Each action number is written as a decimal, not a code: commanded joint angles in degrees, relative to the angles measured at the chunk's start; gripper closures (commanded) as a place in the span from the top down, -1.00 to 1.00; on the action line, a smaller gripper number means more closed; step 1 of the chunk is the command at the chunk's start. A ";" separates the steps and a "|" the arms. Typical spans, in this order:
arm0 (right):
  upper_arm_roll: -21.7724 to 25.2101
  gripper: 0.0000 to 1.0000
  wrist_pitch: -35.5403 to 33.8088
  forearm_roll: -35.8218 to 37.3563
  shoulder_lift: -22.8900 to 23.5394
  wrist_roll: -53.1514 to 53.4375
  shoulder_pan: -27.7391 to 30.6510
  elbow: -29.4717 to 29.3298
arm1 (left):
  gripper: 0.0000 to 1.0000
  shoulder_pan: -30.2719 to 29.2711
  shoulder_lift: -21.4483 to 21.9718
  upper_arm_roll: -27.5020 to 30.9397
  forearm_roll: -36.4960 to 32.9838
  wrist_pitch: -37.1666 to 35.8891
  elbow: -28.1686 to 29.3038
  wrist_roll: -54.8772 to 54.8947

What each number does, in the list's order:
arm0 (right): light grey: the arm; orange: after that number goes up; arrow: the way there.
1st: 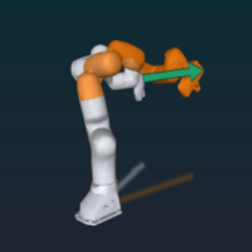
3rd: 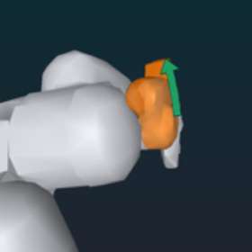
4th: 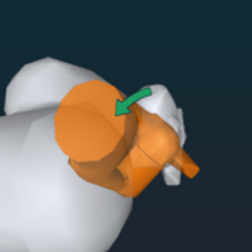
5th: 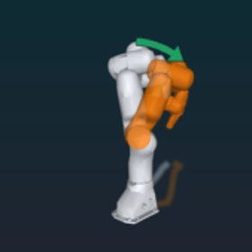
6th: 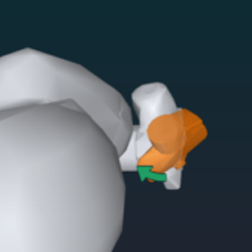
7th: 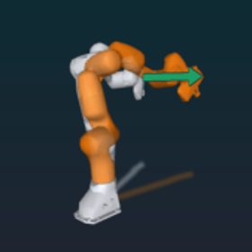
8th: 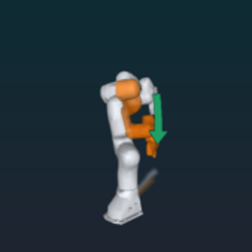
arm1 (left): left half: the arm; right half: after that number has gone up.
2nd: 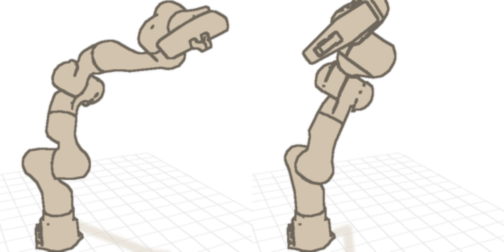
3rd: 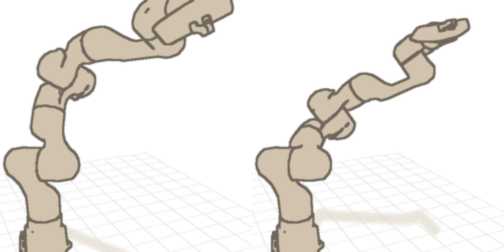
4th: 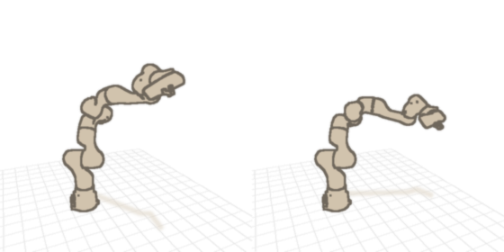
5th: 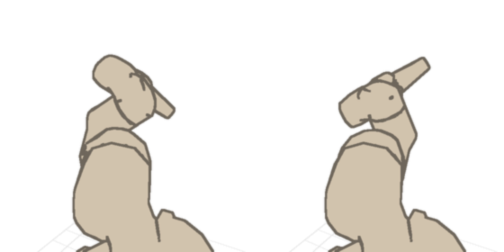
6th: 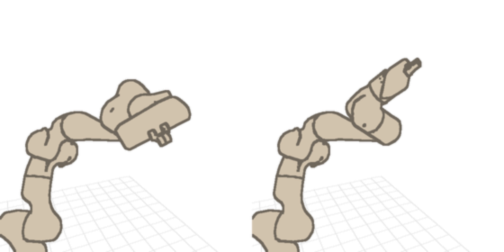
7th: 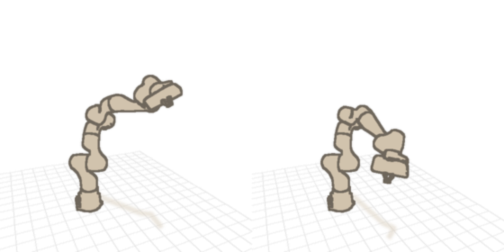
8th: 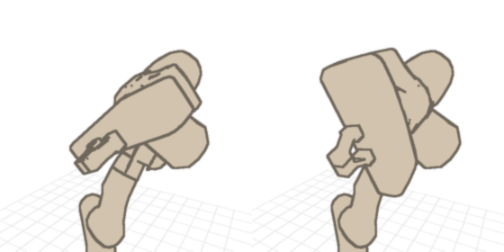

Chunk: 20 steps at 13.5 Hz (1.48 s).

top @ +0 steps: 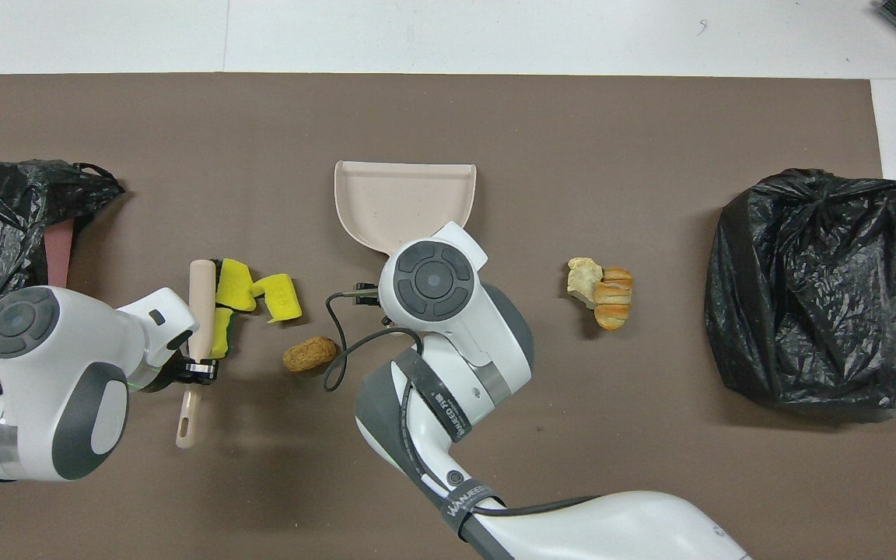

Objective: Sweep and dump trash in bin
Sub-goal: 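Sweep the sponges toward the dustpan with the brush in the left gripper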

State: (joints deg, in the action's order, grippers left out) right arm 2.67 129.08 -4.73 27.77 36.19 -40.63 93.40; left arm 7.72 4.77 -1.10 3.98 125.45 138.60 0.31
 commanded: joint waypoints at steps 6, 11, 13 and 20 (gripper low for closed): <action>-0.21 1.00 0.30 6.75 2.55 -2.00 -0.25 -1.64 | -1.00 6.42 -0.55 0.57 2.70 -0.47 0.00 -2.77; -0.21 0.93 -0.67 6.66 3.70 -2.79 0.55 -4.54 | -1.00 7.92 -0.29 0.57 2.70 -0.91 0.09 -4.27; -0.21 0.39 -0.58 6.49 3.79 -2.88 0.64 -4.63 | -1.00 7.92 -0.29 0.57 2.70 -1.00 0.09 -4.27; -0.30 -1.00 -0.32 5.70 3.00 -7.61 2.13 -4.63 | -1.00 8.63 0.15 0.57 2.70 -1.52 0.35 -4.70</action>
State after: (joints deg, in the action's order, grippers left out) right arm 2.92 129.02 1.42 30.43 32.39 -39.72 90.05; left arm 14.81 4.65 -1.19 5.80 125.06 138.60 -3.58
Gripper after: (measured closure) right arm 0.687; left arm 0.740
